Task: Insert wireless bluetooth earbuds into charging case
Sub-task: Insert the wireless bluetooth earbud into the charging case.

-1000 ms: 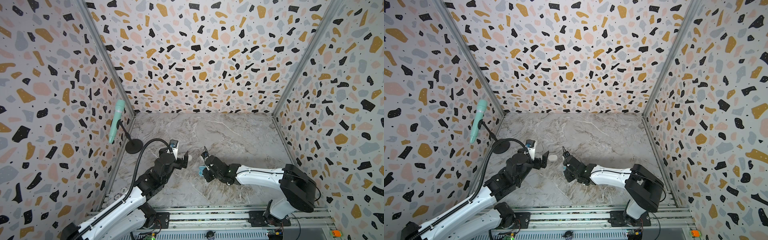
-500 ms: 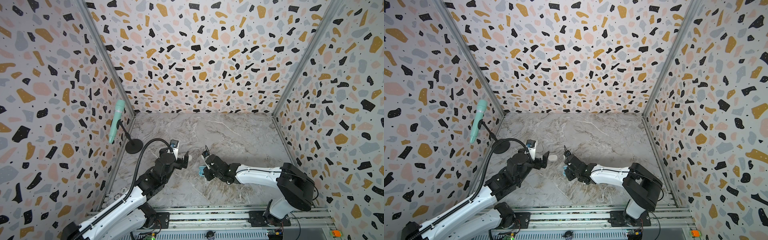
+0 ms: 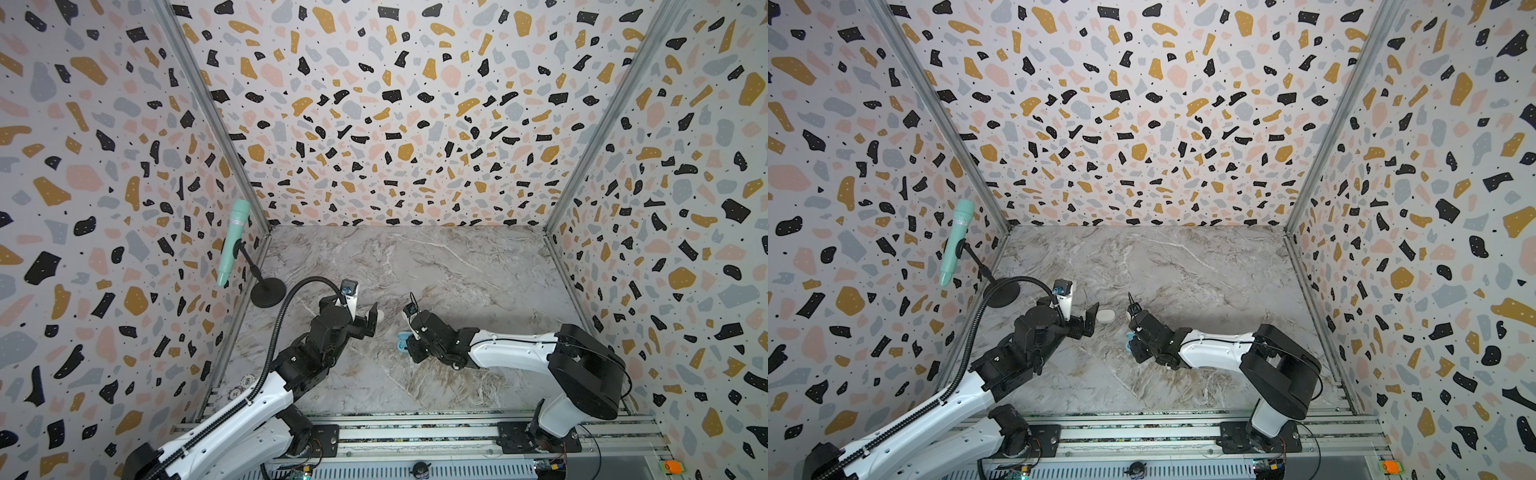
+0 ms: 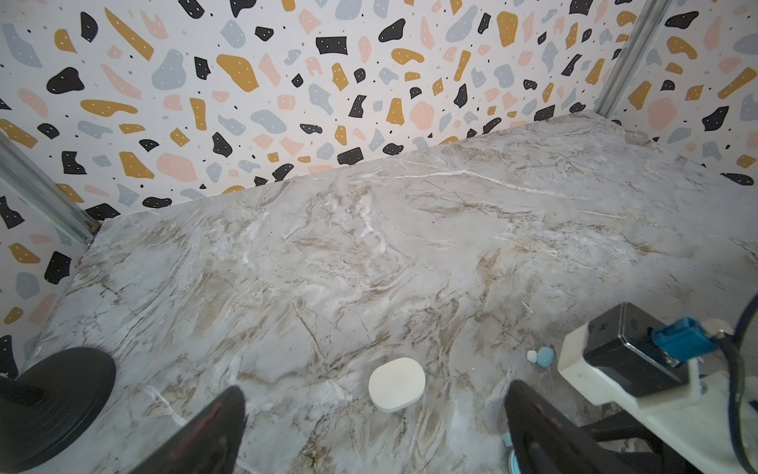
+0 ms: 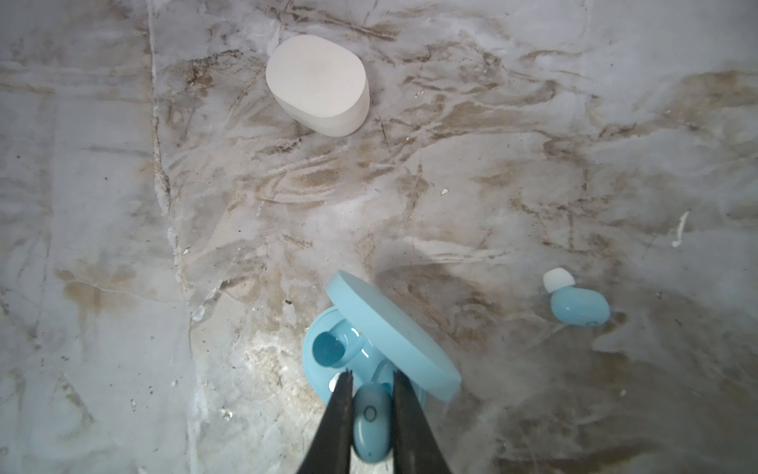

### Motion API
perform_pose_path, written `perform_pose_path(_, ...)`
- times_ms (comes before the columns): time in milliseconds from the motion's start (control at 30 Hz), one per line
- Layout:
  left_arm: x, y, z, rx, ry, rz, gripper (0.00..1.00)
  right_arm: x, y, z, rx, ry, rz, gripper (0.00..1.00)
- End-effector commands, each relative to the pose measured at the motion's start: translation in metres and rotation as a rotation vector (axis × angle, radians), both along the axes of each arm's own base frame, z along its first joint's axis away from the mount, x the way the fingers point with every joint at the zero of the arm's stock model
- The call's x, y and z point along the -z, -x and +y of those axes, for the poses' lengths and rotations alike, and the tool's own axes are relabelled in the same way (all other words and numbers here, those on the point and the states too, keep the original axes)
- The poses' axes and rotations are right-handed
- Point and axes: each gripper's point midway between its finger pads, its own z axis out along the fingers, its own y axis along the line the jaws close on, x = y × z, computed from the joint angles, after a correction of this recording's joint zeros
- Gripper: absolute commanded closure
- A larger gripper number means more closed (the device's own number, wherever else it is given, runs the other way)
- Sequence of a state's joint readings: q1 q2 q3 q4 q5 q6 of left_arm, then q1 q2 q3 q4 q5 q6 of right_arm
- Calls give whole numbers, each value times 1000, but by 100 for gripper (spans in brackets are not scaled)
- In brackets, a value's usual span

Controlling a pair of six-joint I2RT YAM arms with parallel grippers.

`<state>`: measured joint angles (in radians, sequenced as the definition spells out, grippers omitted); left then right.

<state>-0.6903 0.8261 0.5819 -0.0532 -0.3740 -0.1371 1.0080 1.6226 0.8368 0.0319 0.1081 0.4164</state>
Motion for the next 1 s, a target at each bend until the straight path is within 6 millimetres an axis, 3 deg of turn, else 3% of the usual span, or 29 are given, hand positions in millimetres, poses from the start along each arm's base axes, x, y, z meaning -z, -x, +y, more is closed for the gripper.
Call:
perform_pose_path(0, -1, 0, -1, 12, -9, -5, 0, 3, -2, -2, -1, 12, -11, 91)
perform_pose_path(967, 1, 0, -3, 19, -9, 0, 0, 15, -6, -1, 4, 25, -3, 91)
